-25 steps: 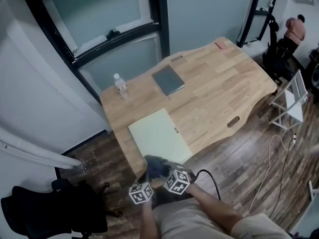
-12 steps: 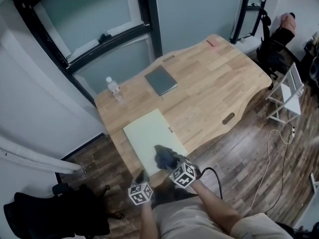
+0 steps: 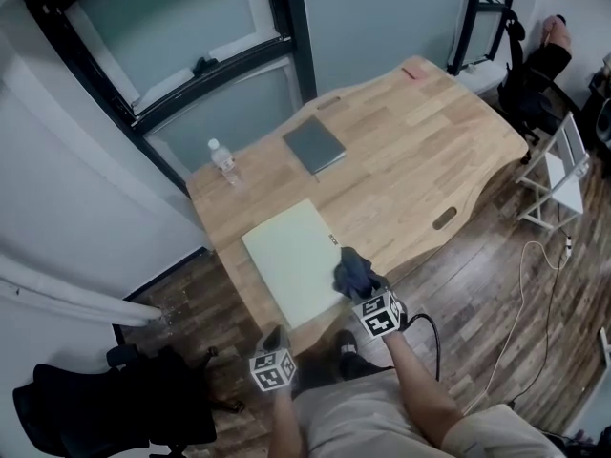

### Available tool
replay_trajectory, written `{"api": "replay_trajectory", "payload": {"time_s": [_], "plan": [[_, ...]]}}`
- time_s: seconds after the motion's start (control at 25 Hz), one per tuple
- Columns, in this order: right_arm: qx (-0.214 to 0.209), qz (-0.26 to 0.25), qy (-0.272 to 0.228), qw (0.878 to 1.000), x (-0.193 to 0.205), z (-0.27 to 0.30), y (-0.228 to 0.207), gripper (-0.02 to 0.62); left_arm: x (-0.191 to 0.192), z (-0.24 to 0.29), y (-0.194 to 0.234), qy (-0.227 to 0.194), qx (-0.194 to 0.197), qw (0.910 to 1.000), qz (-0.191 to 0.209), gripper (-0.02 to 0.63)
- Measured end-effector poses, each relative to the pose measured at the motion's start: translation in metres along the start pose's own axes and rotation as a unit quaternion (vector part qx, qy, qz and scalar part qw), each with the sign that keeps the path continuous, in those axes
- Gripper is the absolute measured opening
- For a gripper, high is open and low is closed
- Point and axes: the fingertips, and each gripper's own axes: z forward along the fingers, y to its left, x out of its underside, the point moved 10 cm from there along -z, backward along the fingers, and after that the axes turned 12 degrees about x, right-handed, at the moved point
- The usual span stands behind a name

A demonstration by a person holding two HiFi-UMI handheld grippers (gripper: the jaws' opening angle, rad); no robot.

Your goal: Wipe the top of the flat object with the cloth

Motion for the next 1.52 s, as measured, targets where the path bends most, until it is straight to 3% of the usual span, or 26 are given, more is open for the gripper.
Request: {"api": "replay_trajectory", "payload": {"time_s": [0.32, 0.48, 0.6, 0.84, 0.96, 1.04, 1.12, 1.2, 1.4, 1.52], "plan": [[0.073, 0.058, 0.047, 0.995, 0.025, -0.021, -0.008, 0.149, 0.0, -0.012, 0.01, 0.009, 0.023, 0.9997, 0.005, 0.009], [0.12, 0.099, 0.066, 0.986, 0.045, -0.053, 0.0, 0.149, -0.005, -0.029, 0.009, 0.003, 0.06, 0.9975, 0.037, 0.009], [0.136, 0.139, 0.052, 0.979, 0.053, -0.088, 0.027, 0.149, -0.006, -0.058, 0.019, -0.004, 0.076, 0.9955, 0.056, 0.009], [0.121, 0.188, -0.002, 0.975, 0.053, -0.154, 0.121, 0.149, -0.013, -0.142, 0.036, -0.057, 0.11, 0.9884, 0.088, 0.009], [0.087, 0.222, 0.0, 0.971, 0.052, -0.175, 0.165, 0.149, -0.016, -0.169, 0.038, -0.082, 0.121, 0.9855, 0.086, 0.009], [0.088, 0.257, 0.0, 0.963, 0.06, -0.191, 0.186, 0.149, -0.014, -0.18, 0.033, -0.092, 0.129, 0.9845, 0.075, 0.009], [0.1, 0.287, -0.004, 0.953, 0.069, -0.207, 0.201, 0.149, -0.012, -0.191, 0.027, -0.105, 0.137, 0.9834, 0.055, 0.009], [0.106, 0.287, -0.016, 0.952, 0.076, -0.223, 0.212, 0.149, -0.006, -0.204, 0.021, -0.115, 0.15, 0.981, 0.046, 0.009], [0.113, 0.273, -0.056, 0.954, 0.083, -0.253, 0.217, 0.146, 0.01, -0.218, 0.008, -0.091, 0.184, 0.9731, 0.104, 0.009], [0.113, 0.264, -0.07, 0.955, 0.079, -0.263, 0.215, 0.143, 0.007, -0.226, 0.002, -0.1, 0.197, 0.9677, 0.121, 0.009]]}}
